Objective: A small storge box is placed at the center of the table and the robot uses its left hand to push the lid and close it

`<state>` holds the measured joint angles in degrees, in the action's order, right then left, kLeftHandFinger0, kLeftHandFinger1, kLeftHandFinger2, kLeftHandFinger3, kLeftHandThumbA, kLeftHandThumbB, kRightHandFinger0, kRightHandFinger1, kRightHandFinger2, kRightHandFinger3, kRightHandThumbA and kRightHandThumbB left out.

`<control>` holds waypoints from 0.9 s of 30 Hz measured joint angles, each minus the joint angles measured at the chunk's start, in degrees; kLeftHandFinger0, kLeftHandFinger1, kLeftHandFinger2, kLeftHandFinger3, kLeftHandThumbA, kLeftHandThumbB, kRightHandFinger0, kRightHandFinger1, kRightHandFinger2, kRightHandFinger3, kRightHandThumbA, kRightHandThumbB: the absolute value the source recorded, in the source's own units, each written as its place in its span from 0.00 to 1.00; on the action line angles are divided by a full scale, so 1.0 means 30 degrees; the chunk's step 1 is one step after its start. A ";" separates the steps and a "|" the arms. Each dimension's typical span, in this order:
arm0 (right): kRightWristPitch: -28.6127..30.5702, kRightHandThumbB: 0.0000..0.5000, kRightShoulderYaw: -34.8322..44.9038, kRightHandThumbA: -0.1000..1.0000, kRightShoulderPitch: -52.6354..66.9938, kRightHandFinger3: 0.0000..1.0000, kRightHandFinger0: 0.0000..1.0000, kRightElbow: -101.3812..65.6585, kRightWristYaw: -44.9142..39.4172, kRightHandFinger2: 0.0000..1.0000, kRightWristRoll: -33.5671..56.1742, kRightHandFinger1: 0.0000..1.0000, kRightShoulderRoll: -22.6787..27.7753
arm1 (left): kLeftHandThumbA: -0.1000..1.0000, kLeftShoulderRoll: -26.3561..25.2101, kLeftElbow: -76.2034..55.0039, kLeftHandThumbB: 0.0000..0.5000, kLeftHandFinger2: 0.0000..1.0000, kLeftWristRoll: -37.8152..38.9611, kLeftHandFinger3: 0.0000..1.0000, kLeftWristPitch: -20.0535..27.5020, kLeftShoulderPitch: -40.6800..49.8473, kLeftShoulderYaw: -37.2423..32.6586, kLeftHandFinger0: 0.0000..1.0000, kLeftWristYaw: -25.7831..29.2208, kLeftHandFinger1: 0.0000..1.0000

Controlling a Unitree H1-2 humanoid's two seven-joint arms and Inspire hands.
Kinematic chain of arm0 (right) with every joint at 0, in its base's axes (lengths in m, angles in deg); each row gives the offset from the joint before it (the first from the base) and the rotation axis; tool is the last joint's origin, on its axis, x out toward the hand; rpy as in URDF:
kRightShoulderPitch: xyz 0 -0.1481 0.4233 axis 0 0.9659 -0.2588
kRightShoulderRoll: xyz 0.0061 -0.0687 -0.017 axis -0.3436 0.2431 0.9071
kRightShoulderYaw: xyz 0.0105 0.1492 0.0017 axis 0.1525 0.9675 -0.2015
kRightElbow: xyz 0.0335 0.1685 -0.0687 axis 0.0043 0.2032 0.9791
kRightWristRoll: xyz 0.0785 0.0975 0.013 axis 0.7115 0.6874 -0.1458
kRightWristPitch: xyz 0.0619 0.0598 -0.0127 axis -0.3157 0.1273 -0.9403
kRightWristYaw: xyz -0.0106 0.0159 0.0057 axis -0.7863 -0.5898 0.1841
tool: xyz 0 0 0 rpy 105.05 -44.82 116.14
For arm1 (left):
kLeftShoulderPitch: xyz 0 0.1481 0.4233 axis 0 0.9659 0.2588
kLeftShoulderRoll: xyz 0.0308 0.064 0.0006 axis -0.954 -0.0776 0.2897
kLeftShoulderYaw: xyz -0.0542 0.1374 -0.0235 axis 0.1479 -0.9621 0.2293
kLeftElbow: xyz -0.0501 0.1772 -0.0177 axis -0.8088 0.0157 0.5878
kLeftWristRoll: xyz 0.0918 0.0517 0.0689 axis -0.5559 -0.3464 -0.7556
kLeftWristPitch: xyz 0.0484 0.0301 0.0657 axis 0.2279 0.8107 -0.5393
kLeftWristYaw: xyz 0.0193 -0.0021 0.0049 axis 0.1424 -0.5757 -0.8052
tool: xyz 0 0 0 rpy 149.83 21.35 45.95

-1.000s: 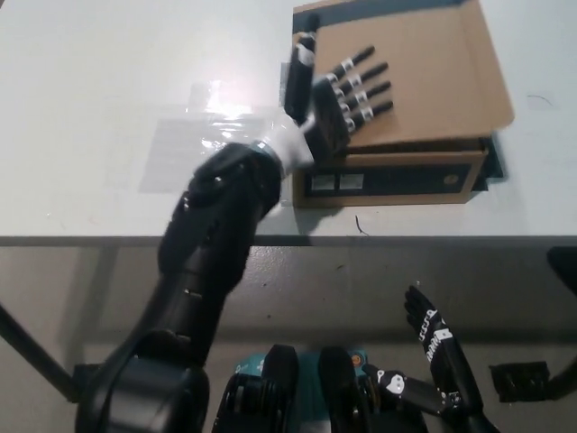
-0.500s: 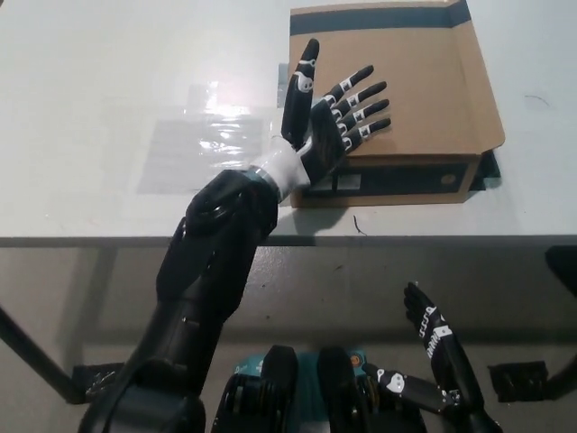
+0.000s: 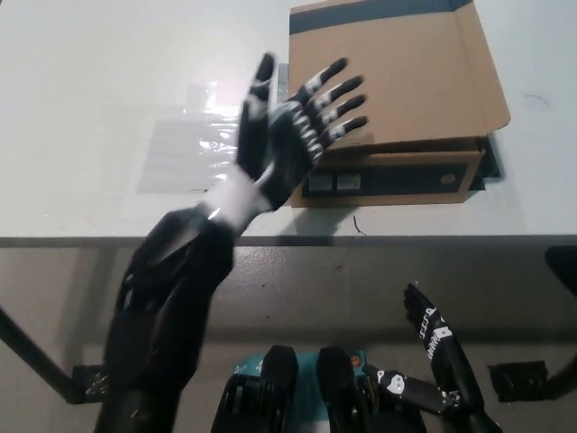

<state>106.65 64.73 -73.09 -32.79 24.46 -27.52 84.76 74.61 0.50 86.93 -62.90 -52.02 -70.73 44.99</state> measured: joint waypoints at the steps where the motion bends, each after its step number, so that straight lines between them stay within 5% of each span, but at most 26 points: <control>1: 0.0000 0.63 -0.0001 1.00 0.0000 1.00 1.00 0.0005 0.0000 1.00 -0.0001 1.00 0.0000 | 1.00 -0.0261 -0.0746 0.73 1.00 -0.0077 1.00 0.0006 0.0426 -0.0003 1.00 -0.0006 1.00; 4: 0.0000 0.62 -0.0001 1.00 -0.0012 1.00 1.00 0.0020 0.0001 1.00 -0.0004 1.00 -0.0001 | 1.00 -0.1204 -0.3015 0.61 1.00 -0.0318 1.00 0.0152 0.2085 -0.0013 1.00 -0.0056 1.00; 11: 0.0002 0.64 0.0006 1.00 -0.0045 1.00 1.00 0.0041 0.0014 1.00 -0.0011 1.00 0.0006 | 1.00 -0.3701 -0.7158 0.65 1.00 -0.1978 1.00 0.1776 0.6688 -0.0477 1.00 -0.0453 1.00; 14: 0.0002 0.64 0.0010 1.00 -0.0075 1.00 1.00 0.0044 0.0019 1.00 -0.0013 1.00 -0.0006 | 1.00 -0.4307 -0.6795 0.61 1.00 -0.2869 1.00 0.2756 0.8211 -0.0838 1.00 -0.0504 1.00; 20: 0.0002 0.64 0.0024 1.00 -0.0120 1.00 1.00 0.0047 0.0037 1.00 -0.0016 1.00 0.0001 | 1.00 -0.4440 -0.4501 0.75 1.00 -0.4741 1.00 0.4623 0.9378 -0.1694 1.00 -0.0427 1.00; 27: 0.0003 0.66 0.0125 1.00 -0.0117 1.00 1.00 0.0046 0.0074 1.00 -0.0018 1.00 0.0013 | 1.00 -0.4436 -0.1316 0.63 1.00 -0.6856 1.00 0.6646 0.9372 -0.2497 1.00 -0.0337 1.00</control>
<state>106.66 65.11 -73.44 -32.65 24.68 -27.57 84.80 61.30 -3.45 66.37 -42.96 -23.91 -78.23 43.98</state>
